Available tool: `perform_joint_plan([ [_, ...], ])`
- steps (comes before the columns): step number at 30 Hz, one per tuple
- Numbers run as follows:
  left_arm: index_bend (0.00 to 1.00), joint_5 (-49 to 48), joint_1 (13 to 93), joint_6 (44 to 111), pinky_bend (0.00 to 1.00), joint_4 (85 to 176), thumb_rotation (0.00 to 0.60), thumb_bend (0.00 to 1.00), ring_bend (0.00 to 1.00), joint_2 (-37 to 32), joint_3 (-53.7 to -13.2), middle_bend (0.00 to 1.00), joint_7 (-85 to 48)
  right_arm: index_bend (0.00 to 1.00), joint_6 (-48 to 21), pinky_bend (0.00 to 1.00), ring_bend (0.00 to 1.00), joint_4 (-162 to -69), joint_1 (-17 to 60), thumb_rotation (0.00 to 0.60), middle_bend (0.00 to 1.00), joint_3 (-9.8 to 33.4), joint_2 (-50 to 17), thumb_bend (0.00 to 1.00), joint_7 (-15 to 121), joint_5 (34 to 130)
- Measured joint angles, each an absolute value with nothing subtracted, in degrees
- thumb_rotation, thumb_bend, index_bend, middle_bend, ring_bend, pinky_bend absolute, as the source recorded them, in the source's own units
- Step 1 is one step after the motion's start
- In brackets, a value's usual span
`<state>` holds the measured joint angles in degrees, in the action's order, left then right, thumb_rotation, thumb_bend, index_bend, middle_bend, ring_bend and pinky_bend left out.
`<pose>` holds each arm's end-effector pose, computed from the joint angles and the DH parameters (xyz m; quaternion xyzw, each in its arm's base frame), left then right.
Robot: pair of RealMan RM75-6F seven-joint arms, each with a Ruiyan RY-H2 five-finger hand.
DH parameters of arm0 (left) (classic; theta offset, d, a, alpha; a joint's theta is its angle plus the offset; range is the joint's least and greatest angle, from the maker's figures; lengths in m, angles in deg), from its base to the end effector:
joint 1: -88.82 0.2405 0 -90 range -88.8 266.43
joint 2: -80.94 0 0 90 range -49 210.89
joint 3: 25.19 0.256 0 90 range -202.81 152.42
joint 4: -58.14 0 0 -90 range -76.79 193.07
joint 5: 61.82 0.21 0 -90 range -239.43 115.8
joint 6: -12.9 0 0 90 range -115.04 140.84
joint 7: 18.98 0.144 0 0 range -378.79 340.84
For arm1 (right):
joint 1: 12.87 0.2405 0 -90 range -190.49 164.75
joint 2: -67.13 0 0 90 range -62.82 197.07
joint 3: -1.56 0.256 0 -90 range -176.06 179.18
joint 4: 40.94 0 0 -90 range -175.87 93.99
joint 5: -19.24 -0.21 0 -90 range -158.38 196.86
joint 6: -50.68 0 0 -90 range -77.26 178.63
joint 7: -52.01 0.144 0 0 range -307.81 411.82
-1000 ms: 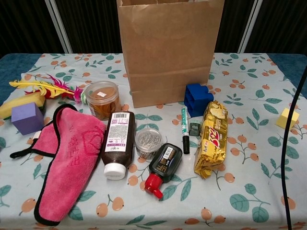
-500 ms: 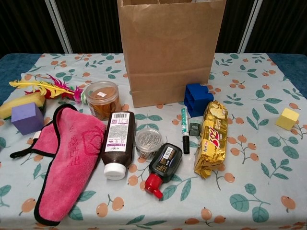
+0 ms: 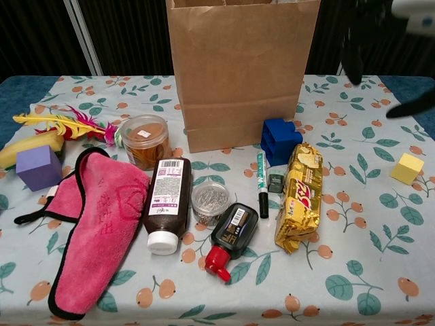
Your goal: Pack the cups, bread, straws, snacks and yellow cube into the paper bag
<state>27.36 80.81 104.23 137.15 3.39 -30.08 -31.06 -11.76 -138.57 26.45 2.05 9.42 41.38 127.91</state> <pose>-0.3056 0.2053 0.1196 -0.5472 -0.3815 -0.5150 0.5384 -0.1495 -0.2817 0.1097 0.8736 -0.0563 0.3573 0.3255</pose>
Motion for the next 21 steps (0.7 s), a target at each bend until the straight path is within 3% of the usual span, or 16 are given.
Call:
perform_joint_plan([
  [4, 0.15, 27.1, 81.0, 104.4, 0.19, 136.7, 0.572, 0.15, 0.09, 3.4, -30.1, 0.14, -31.1, 0.27, -4.4, 0.13, 0.09, -135.4, 28.6, 0.600, 0.30, 0.8, 7.1, 0.00, 39.6, 129.1],
  [9, 0.15, 26.8, 81.1, 104.7, 0.19, 136.1, 0.569, 0.15, 0.09, 3.6, -30.5, 0.14, -31.4, 0.25, 3.6, 0.12, 0.08, -131.8, 32.5, 0.600, 0.26, 0.9, 1.3, 0.00, 36.3, 128.4],
  [21, 0.15, 26.4, 81.1, 104.5, 0.19, 134.0, 0.570, 0.15, 0.09, 3.5, -30.8, 0.14, -32.6, 0.23, 3.9, 0.08, 0.07, -120.3, 36.0, 0.600, 0.27, 0.5, -10.5, 0.00, 39.8, 126.9],
])
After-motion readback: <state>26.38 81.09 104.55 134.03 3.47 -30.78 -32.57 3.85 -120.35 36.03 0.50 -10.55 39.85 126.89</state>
